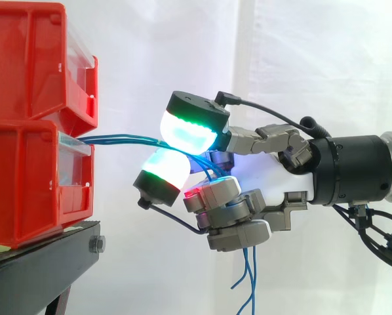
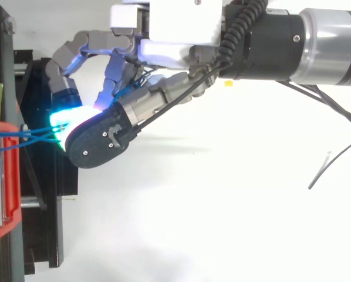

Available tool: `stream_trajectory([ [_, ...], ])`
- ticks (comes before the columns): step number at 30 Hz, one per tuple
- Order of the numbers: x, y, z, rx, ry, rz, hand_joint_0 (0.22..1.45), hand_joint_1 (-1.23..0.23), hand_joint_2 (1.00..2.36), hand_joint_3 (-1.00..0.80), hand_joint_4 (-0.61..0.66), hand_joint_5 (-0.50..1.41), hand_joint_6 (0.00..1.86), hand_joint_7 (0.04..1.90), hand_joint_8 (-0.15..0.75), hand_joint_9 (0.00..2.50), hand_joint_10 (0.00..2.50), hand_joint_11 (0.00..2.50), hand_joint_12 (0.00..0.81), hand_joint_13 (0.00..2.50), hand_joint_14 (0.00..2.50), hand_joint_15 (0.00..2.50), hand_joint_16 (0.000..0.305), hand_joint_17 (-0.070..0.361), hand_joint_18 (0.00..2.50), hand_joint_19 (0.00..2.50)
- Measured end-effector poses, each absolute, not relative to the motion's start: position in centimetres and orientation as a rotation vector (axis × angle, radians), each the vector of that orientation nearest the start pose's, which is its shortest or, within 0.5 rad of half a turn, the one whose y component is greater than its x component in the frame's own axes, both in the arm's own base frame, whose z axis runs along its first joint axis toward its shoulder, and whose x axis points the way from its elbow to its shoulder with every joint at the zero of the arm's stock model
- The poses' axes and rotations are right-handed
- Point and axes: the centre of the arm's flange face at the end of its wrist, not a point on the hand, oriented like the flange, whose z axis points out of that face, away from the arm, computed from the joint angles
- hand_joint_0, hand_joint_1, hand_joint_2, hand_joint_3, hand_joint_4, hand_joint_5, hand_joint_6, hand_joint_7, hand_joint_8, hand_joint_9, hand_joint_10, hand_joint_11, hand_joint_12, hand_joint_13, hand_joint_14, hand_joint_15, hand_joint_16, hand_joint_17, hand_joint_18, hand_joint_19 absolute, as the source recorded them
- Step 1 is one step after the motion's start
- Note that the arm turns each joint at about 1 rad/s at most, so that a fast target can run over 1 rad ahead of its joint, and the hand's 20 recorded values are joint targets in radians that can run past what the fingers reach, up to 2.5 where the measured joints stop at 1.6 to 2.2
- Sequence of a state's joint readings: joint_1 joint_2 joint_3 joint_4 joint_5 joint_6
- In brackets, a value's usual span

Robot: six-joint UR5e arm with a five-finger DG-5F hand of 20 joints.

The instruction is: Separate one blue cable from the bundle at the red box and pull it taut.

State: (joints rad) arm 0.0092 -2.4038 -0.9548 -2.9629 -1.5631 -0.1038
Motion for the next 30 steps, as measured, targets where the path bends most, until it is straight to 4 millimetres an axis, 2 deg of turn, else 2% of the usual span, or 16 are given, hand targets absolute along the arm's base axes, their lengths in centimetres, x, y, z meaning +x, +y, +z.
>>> stream_trajectory([
  [15,79.0,-12.2,25.4,1.173,1.332,1.09,0.79,-0.94,1.0,-0.49,0.03,-0.18,0.89,1.19,0.29,1.21,0.0,1.72,0.35,0.88,1.6,1.57,0.037,0.084,1.13,1.73],
  [23,78.5,-11.8,24.4,1.166,1.382,1.048,0.83,-0.97,1.0,-0.5,0.05,-0.18,0.89,1.18,0.277,1.15,0.01,1.73,0.352,0.84,1.52,1.64,0.039,0.087,1.07,1.67],
  [26,78.3,-11.7,24.0,1.167,1.394,1.039,0.78,-0.97,1.0,-0.5,0.06,-0.18,0.89,1.15,0.277,1.13,0.01,1.73,0.354,0.84,1.46,1.66,0.039,0.087,1.07,1.65],
  [30,78.3,-11.6,23.8,1.166,1.399,1.036,0.63,-0.95,1.0,-0.5,0.07,-0.18,0.88,1.14,0.281,1.15,0.01,1.71,0.354,0.83,1.52,1.63,0.039,0.087,1.06,1.68],
])
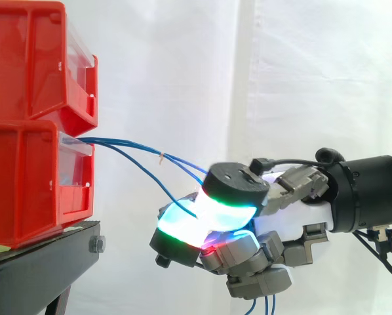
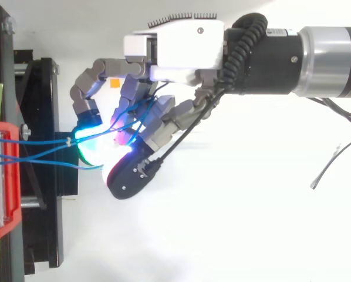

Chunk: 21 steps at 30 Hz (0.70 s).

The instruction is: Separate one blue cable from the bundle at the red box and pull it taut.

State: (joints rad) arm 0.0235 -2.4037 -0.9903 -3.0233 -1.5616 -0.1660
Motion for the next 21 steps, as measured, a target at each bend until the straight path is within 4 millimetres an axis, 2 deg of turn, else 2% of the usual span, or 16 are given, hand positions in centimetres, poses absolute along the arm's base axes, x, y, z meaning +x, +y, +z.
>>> stream_trajectory([
  [5,78.24,-11.53,23.78,1.162,1.403,1.033,0.58,-0.95,1.0,-0.5,0.09,-0.18,0.88,1.12,0.292,1.16,0.01,1.71,0.358,0.83,1.57,1.58,0.039,0.089,1.07,1.66],
  [9,78.23,-11.51,23.75,1.161,1.404,1.031,0.51,-0.82,1.0,-0.5,0.11,-0.17,0.87,1.11,0.314,1.19,0.0,1.68,0.376,0.83,1.65,1.51,0.043,0.096,1.1,1.65],
  [14,78.24,-11.51,23.77,1.159,1.404,1.032,0.49,-0.69,1.0,-0.5,0.11,-0.17,0.86,1.1,0.325,1.22,0.0,1.67,0.388,0.82,1.74,1.44,0.045,0.101,1.12,1.65],
  [21,78.29,-11.9,23.94,1.157,1.396,1.032,0.43,-0.69,1.0,-0.5,0.14,-0.16,0.84,1.08,0.35,1.23,0.0,1.67,0.432,0.82,1.86,1.36,0.053,0.119,1.16,1.62],
])
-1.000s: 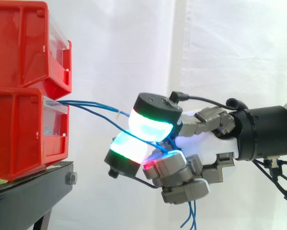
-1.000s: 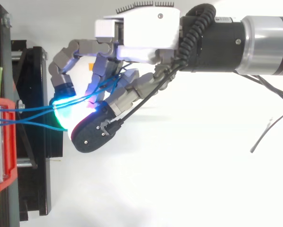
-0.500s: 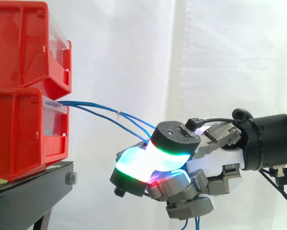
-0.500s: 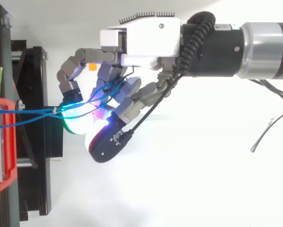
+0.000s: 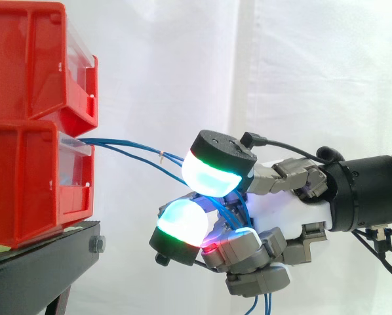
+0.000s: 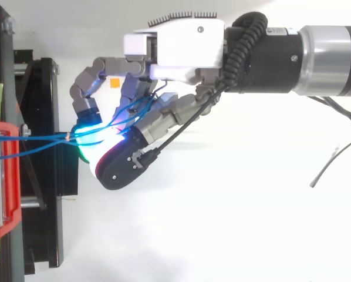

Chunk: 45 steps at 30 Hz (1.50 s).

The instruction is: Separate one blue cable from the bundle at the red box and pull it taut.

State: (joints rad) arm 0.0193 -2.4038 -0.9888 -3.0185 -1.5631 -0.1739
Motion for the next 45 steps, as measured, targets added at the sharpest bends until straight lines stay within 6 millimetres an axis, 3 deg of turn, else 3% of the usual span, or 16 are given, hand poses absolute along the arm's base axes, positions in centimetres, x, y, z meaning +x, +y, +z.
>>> stream_trajectory([
  [5,78.5,-12.5,24.7,1.144,1.384,1.026,0.38,-0.74,1.0,-0.5,0.17,-0.17,0.83,1.05,0.386,1.23,0.04,1.63,0.459,0.83,1.94,1.26,0.062,0.139,1.21,1.58],
  [10,78.4,-12.8,25.8,1.123,1.377,1.018,0.43,-0.46,1.0,-0.5,0.15,-0.17,0.82,1.04,0.354,1.26,0.0,1.63,0.417,0.83,1.88,1.28,0.054,0.122,1.18,1.59],
  [14,78.3,-12.9,26.4,1.117,1.372,1.015,0.47,-0.45,1.0,-0.5,0.13,-0.17,0.81,1.05,0.322,1.26,0.0,1.65,0.392,0.84,1.79,1.36,0.047,0.107,1.15,1.62],
  [21,78.3,-12.9,26.7,1.116,1.363,1.016,0.64,-0.59,1.0,-0.5,0.07,-0.16,0.82,1.12,0.273,1.27,0.01,1.68,0.348,0.85,1.6,1.51,0.035,0.079,1.07,1.68],
  [28,78.3,-13.0,26.7,1.124,1.357,1.023,0.63,-0.76,1.02,-0.22,0.04,-0.17,0.85,1.2,0.274,1.24,0.01,1.7,0.352,0.85,1.58,1.53,0.036,0.082,1.07,1.67],
  [38,78.3,-13.0,26.7,1.139,1.35,1.035,0.67,-0.83,1.02,-0.11,-0.1,-0.17,0.89,1.3,0.288,1.24,0.01,1.71,0.356,0.86,1.52,1.55,0.037,0.084,1.06,1.64],
  [40,78.3,-13.0,26.6,1.138,1.352,1.033,0.68,-0.82,1.02,-0.15,-0.08,-0.17,0.9,1.26,0.279,1.24,0.01,1.71,0.353,0.86,1.51,1.57,0.038,0.084,1.05,1.65],
  [43,78.2,-12.8,26.5,1.134,1.36,1.029,0.63,-0.75,1.0,-0.5,0.03,-0.17,0.89,1.12,0.282,1.24,0.01,1.69,0.359,0.86,1.51,1.58,0.038,0.085,1.05,1.66],
  [45,78.2,-12.6,26.3,1.134,1.366,1.026,0.56,-0.65,1.0,-0.5,0.06,-0.16,0.86,1.14,0.292,1.25,0.01,1.7,0.367,0.85,1.58,1.52,0.039,0.088,1.06,1.65],
])
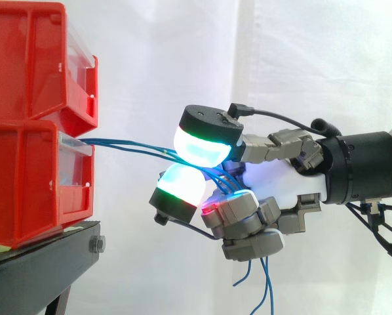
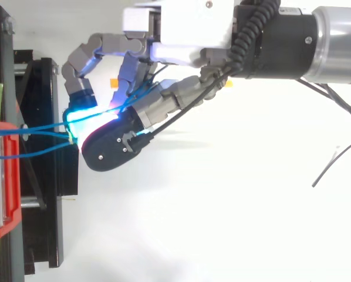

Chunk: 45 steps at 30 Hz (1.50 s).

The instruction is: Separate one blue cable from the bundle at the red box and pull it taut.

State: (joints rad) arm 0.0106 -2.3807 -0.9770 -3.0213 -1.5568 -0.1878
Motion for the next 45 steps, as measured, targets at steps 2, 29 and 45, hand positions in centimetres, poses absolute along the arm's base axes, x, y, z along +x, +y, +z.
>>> stream_trajectory([
  [2,78.07,-12.45,25.91,1.135,1.375,1.022,0.54,-0.59,1.0,-0.5,0.07,-0.16,0.85,1.13,0.301,1.26,0.01,1.68,0.371,0.85,1.62,1.5,0.04,0.09,1.07,1.64],
  [29,78.15,-12.64,25.84,1.136,1.357,1.029,0.63,-0.5,1.0,-0.45,0.08,-0.15,0.82,1.12,0.265,1.32,0.01,1.69,0.353,0.95,1.38,1.56,0.037,0.083,1.09,1.65],
  [45,78.33,-12.97,26.19,1.142,1.331,1.046,0.62,-0.72,1.02,-0.1,0.05,-0.16,0.88,1.21,0.296,1.3,0.01,1.71,0.368,0.97,1.39,1.56,0.041,0.092,1.11,1.64],
])
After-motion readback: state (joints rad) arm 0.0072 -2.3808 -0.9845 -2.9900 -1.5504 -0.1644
